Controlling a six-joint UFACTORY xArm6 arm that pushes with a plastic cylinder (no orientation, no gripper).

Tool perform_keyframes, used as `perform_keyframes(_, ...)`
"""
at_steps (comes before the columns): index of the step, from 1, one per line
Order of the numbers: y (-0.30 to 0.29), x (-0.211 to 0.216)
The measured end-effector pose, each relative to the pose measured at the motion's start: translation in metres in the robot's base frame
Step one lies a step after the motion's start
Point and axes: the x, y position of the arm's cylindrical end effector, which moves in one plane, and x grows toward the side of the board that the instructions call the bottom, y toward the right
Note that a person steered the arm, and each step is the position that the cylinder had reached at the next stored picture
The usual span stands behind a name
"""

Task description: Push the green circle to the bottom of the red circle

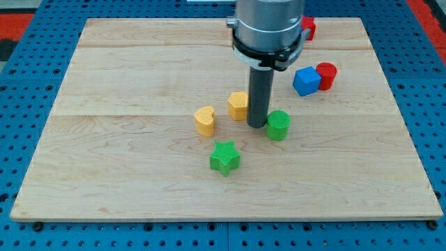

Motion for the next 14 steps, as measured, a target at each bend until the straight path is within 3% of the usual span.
perform_keyframes(3,-0.012,0.045)
perform_keyframes(8,0.092,-0.023)
perform_keyframes(11,-0.051,0.012)
perform_keyframes(13,-0.085,0.034)
perform_keyframes(14,-0.130,0.027)
